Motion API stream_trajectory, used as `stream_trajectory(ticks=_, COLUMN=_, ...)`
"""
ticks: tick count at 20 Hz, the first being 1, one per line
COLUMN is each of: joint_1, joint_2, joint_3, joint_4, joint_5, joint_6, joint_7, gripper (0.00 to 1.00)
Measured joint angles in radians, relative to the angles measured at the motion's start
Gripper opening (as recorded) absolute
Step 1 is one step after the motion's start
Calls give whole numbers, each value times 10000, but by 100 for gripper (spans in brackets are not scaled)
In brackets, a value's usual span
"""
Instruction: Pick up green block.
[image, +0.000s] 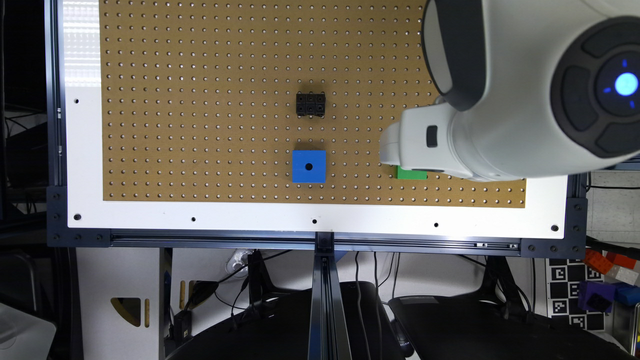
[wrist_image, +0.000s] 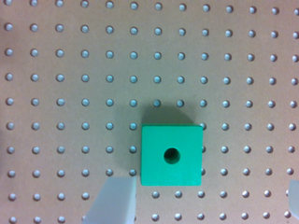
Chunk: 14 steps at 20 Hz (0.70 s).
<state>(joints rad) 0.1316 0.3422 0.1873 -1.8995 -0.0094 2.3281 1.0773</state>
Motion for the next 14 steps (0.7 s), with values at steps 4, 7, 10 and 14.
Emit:
stream_trajectory(ticks=4, joint_1=0, joint_2=169, joint_3=0, joint_4=182, joint_5=-1, joint_6=-15, joint_7=0, gripper=100)
stream_trajectory(ticks=7, joint_1=0, joint_2=256, joint_3=0, joint_4=199, joint_5=-2, joint_6=-19, joint_7=0, gripper=100)
stream_trajectory(ticks=10, joint_1=-1, joint_2=580, joint_3=-2, joint_4=209, joint_5=-32, joint_6=130, joint_7=0, gripper=100)
stream_trajectory(ticks=14, joint_1=0, joint_2=949, joint_3=-2, joint_4=356, joint_5=-77, joint_6=249, joint_7=1, gripper=100)
